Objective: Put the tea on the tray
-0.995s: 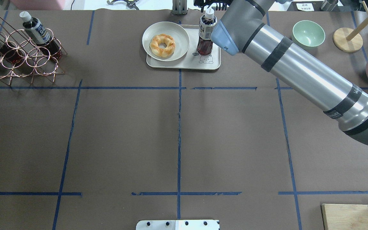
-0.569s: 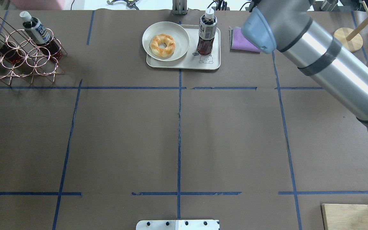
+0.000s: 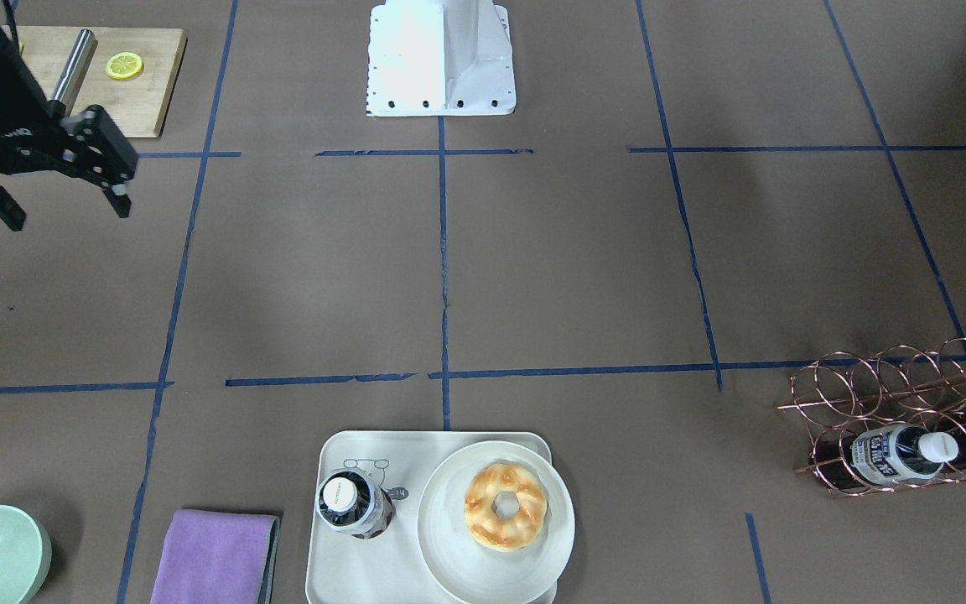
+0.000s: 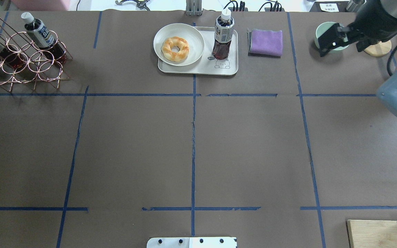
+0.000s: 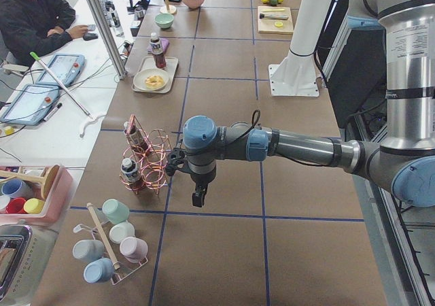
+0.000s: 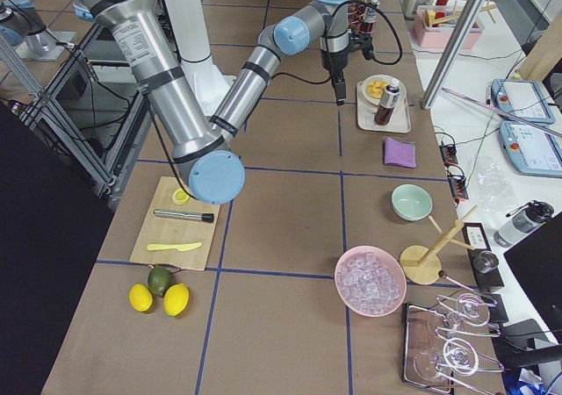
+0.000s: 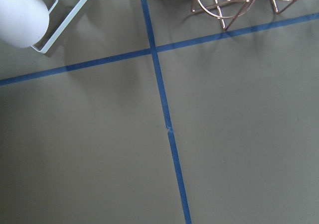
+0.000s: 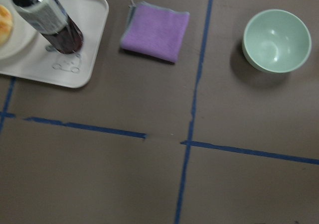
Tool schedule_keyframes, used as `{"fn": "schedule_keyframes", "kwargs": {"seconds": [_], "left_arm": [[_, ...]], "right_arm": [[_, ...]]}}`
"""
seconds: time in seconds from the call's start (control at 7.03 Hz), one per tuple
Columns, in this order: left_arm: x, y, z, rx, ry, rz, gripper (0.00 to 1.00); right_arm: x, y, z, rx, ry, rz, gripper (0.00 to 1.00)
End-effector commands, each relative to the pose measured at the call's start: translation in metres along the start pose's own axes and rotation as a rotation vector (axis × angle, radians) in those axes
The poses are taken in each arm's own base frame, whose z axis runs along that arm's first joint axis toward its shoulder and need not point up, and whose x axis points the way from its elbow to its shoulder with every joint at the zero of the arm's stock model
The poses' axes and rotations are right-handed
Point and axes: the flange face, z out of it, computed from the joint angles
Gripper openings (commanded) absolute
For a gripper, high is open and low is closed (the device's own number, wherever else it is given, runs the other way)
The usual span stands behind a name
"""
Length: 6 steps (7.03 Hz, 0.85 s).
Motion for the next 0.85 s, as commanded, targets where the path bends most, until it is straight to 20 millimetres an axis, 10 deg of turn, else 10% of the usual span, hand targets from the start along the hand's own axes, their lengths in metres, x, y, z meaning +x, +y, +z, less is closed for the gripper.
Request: {"fn": "schedule_keyframes", "kwargs": {"seconds": [0.0,0.71], "left_arm": [[-0.004,0.003,0.005,-0.009,0.002,-0.007,1.0],[-0.008,0.005,0.008,-0.016,0.004,-0.018,1.0]], "right_arm": [[0.116,0.042,0.014,-0.093,0.008,-0.106,1.0],[0.364,0.112,0.049,-0.174,-0.176,-0.085,1.0]]}}
